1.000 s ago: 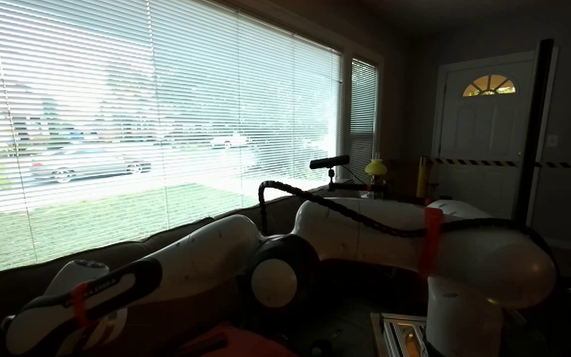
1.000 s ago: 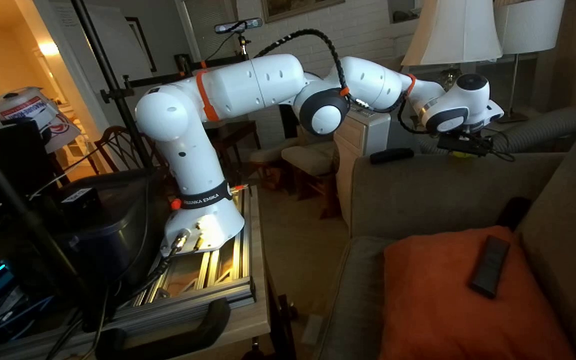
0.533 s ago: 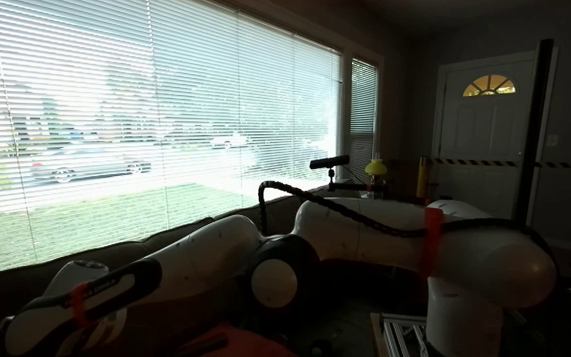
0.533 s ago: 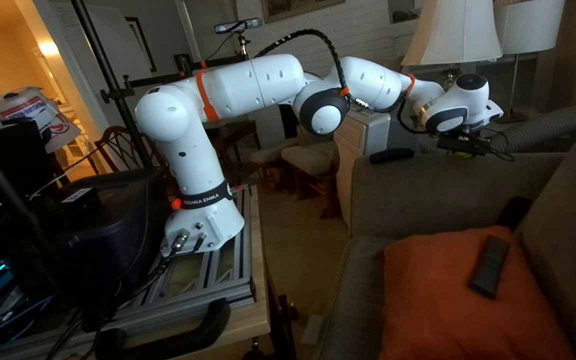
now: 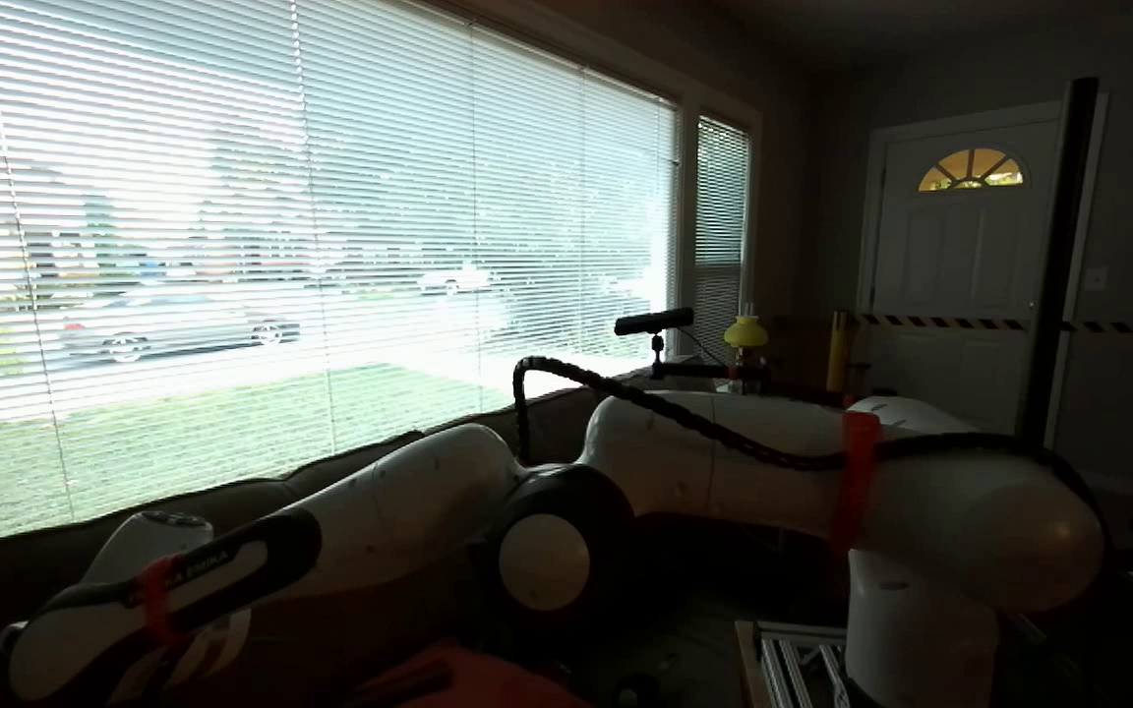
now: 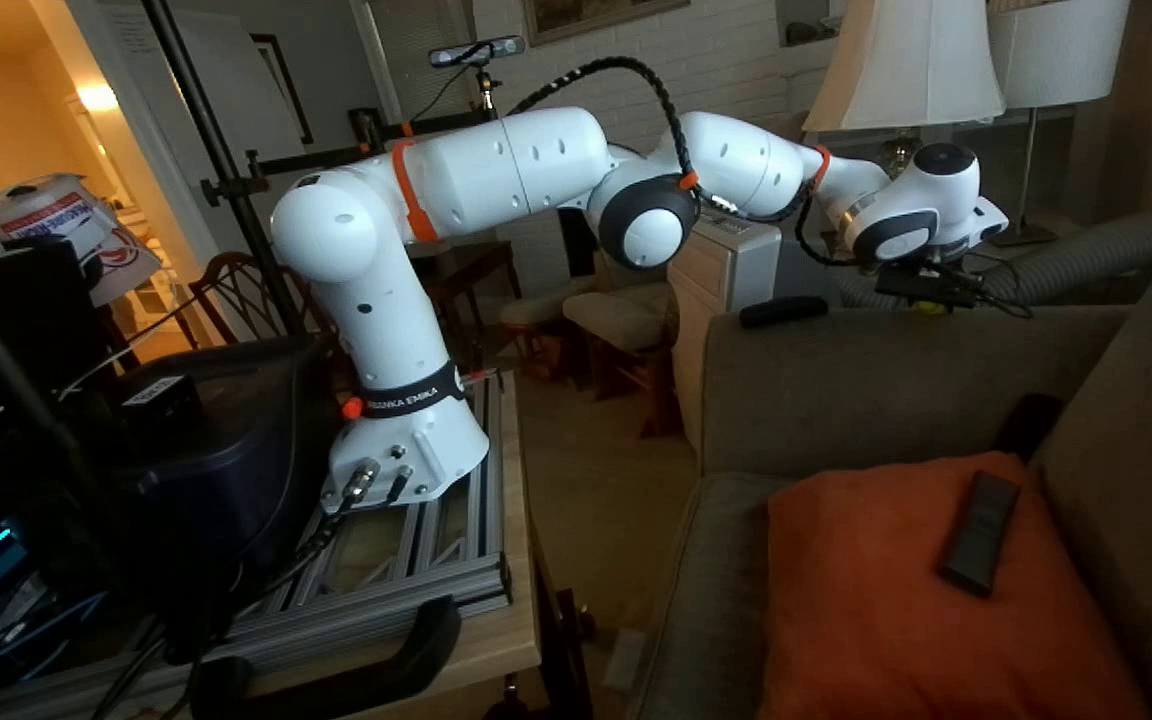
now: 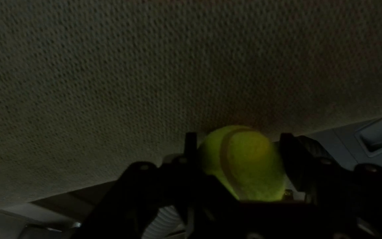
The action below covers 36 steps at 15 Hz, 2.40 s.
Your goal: Pick the tennis ball up and place it on the left armrest of the couch
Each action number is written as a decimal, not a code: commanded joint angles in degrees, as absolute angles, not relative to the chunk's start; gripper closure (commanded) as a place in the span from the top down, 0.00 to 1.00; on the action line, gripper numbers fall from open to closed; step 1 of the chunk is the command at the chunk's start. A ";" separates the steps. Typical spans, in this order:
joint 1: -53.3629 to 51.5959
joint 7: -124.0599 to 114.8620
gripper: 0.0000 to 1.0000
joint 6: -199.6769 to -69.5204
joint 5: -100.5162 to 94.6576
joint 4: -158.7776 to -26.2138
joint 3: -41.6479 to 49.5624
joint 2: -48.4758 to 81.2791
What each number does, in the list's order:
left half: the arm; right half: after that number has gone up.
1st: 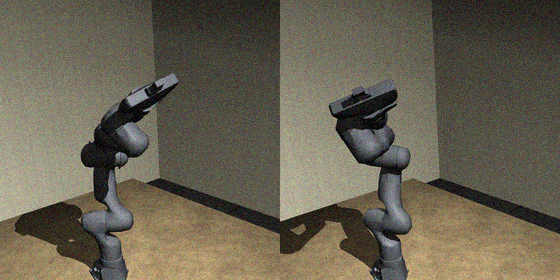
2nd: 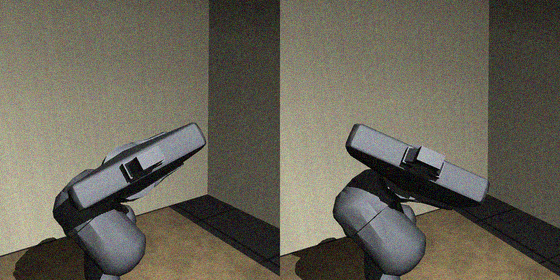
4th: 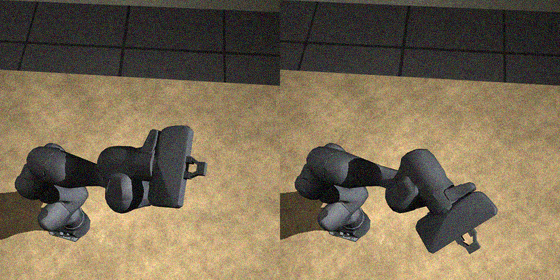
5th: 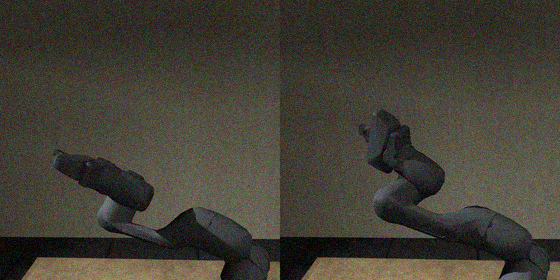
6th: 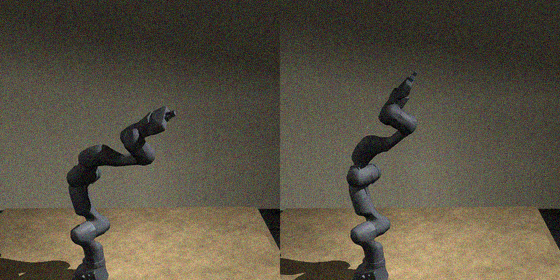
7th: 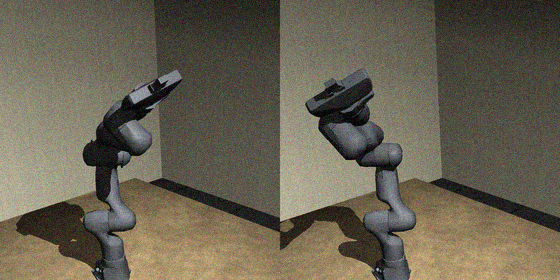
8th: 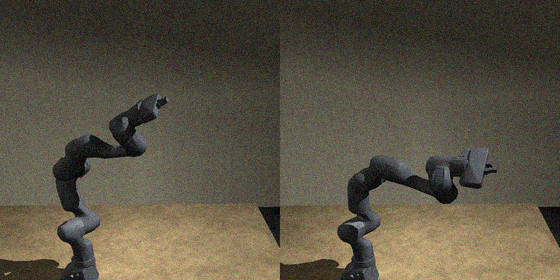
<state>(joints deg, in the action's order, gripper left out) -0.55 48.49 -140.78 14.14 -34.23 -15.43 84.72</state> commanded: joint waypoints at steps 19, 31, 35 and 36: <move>-2.69 38.79 0.38 -133.86 13.32 -34.93 -7.55 81.68; -2.84 37.15 0.88 -131.98 13.74 -34.82 -7.69 81.85; -2.83 36.78 1.00 -131.05 13.75 -34.66 -7.76 81.91; -2.83 36.81 1.00 -130.83 13.74 -34.57 -7.79 81.94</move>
